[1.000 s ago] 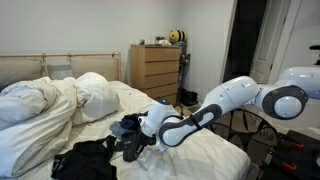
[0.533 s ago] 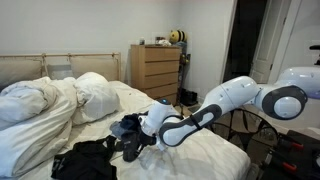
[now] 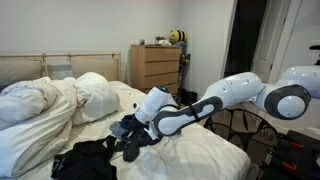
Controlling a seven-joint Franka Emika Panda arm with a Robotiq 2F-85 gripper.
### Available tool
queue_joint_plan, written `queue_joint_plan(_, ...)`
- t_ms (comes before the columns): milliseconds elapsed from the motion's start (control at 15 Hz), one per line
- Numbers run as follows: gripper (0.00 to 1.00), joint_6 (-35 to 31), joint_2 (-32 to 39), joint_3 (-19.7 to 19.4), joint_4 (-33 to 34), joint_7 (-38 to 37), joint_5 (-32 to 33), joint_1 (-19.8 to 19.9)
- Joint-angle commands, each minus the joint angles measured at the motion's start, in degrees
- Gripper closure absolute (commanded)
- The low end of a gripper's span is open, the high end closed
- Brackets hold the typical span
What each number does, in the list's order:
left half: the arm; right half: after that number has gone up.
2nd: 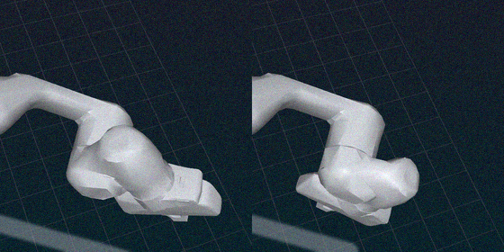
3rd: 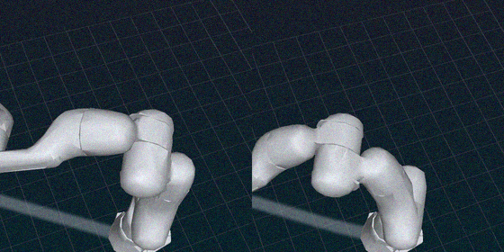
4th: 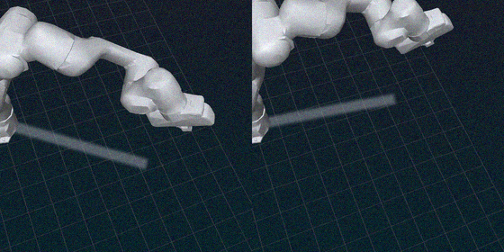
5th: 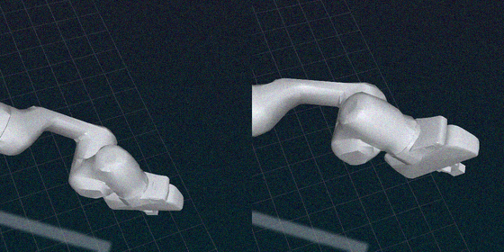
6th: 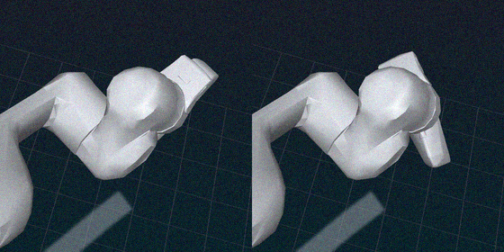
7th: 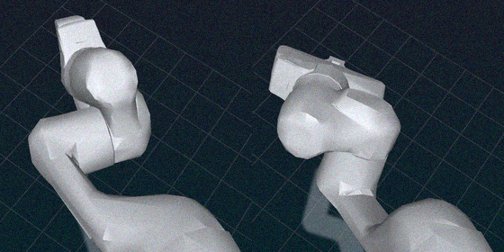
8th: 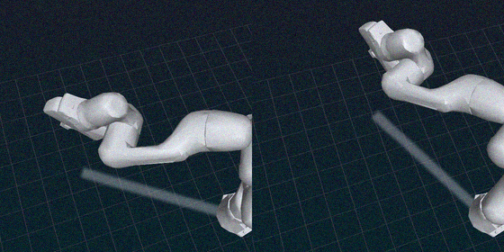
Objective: Put some of the clothes on the bed in the laundry hamper
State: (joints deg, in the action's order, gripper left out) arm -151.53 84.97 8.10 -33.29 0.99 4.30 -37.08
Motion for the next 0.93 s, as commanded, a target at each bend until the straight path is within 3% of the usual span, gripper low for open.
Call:
queue_joint_plan(0, 1.00, 1.69, -0.23, -0.44, 6.85, 0.55, -0.44, -1.48)
queue_joint_plan(267, 1.00, 3.05, -0.67, -4.21, 12.08, -1.91, 0.88, -3.02)
queue_joint_plan(467, 1.00, 5.29, -0.75, -9.83, 14.52, -6.96, 2.76, -3.03)
queue_joint_plan(667, 1.00, 8.54, -3.09, -16.21, 12.03, -15.71, 5.64, -2.57)
queue_joint_plan(867, 1.00, 14.11, -3.38, -18.31, 12.24, -19.42, 6.65, -2.02)
